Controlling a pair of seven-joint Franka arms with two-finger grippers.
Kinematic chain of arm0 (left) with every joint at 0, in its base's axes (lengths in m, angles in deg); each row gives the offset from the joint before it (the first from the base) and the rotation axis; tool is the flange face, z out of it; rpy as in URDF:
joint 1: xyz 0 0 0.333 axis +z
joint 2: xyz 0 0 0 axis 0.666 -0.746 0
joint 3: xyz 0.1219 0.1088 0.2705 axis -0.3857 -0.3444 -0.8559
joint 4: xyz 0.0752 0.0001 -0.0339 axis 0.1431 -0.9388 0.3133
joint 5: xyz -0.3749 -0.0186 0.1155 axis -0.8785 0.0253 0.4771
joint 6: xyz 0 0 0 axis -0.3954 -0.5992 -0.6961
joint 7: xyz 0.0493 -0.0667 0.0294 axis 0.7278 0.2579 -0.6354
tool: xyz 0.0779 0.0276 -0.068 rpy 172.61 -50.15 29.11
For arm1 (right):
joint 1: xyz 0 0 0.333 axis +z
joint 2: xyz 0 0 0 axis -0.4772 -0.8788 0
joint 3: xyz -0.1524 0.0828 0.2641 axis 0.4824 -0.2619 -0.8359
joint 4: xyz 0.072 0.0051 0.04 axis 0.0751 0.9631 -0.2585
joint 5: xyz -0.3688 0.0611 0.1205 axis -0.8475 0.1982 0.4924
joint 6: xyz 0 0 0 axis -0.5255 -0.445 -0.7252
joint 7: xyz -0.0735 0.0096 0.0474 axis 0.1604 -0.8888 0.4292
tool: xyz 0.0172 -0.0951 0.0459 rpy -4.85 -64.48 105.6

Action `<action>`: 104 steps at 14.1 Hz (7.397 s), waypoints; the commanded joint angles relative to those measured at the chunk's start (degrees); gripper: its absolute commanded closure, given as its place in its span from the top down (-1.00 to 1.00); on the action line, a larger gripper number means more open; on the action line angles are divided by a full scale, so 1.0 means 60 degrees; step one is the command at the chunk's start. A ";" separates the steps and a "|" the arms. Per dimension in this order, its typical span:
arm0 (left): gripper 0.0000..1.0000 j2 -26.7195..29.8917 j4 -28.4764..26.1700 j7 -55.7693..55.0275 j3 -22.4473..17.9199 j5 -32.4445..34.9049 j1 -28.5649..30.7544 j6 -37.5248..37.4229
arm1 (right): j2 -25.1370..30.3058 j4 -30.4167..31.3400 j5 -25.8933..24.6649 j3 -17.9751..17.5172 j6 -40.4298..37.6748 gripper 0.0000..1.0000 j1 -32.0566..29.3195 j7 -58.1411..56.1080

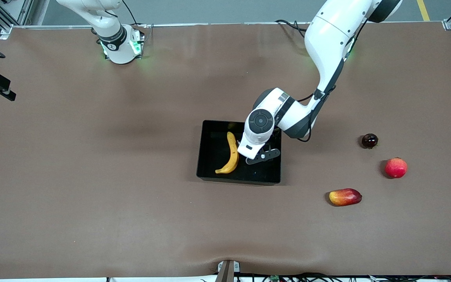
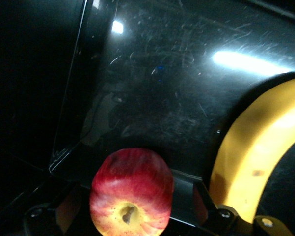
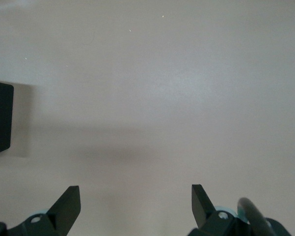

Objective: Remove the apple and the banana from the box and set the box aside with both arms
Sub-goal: 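Grasp the yellow-red apple with the left gripper and lift it, then carry the apple beside the mango and open the left gripper, then move the left gripper back over the banana in the tray, then lower the left gripper onto the banana while the right gripper reaches the tray, then close the left gripper on the yellow banana inside the tray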

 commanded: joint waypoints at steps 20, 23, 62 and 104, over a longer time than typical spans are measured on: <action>-1.00 0.1856 0.1208 0.5326 -0.0177 0.0572 0.4286 -0.2546 | -0.1997 -0.0162 -0.1216 -0.0135 0.1355 1.00 -0.0241 0.0018; -1.00 0.1373 0.1280 0.6064 -0.0177 0.1755 0.5111 -0.2415 | -0.2816 -0.0148 -0.1232 -0.0120 0.2101 1.00 -0.0621 0.0033; 1.00 -0.1776 0.2128 0.0910 0.2067 0.4250 0.0984 0.1584 | -0.3478 0.0247 0.0277 -0.0193 0.1121 1.00 0.1984 0.5599; -0.82 -0.2321 0.2203 0.0674 0.1742 0.4411 0.0526 0.2288 | -0.3962 0.1845 0.2240 -0.0193 0.4008 1.00 0.3949 0.6420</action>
